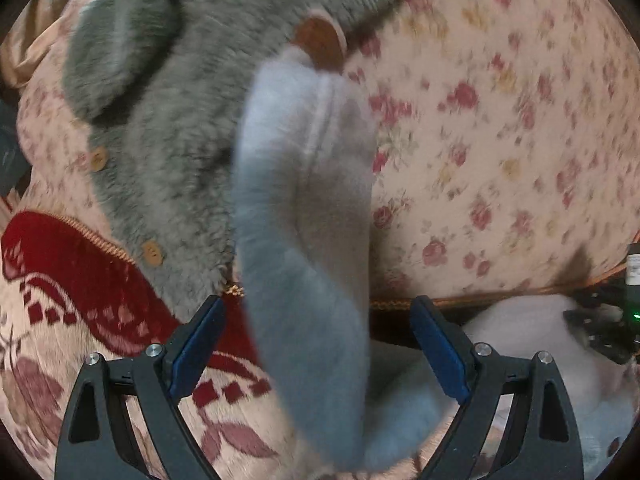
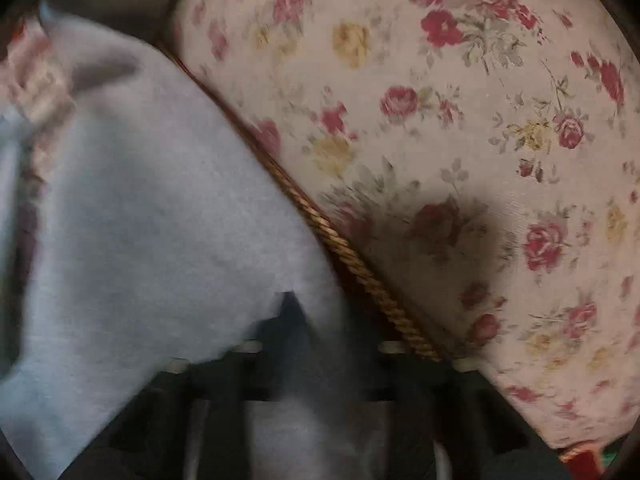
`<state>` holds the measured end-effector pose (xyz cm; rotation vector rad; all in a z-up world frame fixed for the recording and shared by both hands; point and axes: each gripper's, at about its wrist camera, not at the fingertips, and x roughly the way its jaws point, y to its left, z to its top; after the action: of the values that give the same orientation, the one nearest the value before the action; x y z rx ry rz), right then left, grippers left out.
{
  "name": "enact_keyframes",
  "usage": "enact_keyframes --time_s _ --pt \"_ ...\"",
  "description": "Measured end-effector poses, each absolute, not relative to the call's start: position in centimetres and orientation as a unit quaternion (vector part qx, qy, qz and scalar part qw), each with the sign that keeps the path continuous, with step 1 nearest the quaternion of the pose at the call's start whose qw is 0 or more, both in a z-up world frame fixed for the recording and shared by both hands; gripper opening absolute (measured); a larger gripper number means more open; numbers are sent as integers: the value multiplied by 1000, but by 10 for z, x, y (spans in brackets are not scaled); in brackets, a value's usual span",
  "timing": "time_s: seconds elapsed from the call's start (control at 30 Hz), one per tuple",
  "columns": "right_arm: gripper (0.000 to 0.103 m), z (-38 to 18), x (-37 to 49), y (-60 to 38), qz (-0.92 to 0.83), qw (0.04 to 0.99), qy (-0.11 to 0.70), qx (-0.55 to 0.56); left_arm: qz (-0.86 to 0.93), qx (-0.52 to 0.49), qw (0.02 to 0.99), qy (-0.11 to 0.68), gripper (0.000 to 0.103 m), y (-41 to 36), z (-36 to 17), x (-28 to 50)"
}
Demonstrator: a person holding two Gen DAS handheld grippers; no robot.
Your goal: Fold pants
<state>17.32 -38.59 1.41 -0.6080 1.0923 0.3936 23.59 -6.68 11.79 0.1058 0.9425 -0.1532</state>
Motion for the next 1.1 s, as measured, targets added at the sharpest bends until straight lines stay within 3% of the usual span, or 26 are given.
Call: enact_keyframes --time_s 0.07,0.1,0.33,0.7,0.83,1.1 --pt "13 18 163 -381 174 801 489 -297 -75 46 884 458 52 -69 111 243" --pt "13 24 156 -380 166 808 477 -302 -75 41 882 463 6 -69 110 244" --pt "12 97 107 -394 75 859 383 -331 -56 -14 894 444 8 -40 136 224" --pt "11 218 -18 -411 38 907 313 -279 -104 -92 916 375 8 3 196 131" --pt "11 208 -85 -394 77 905 319 -270 -104 -113 916 371 8 32 179 67" --pt "11 94 -167 -359 154 861 424 -237 -51 -148 892 425 9 92 75 -36"
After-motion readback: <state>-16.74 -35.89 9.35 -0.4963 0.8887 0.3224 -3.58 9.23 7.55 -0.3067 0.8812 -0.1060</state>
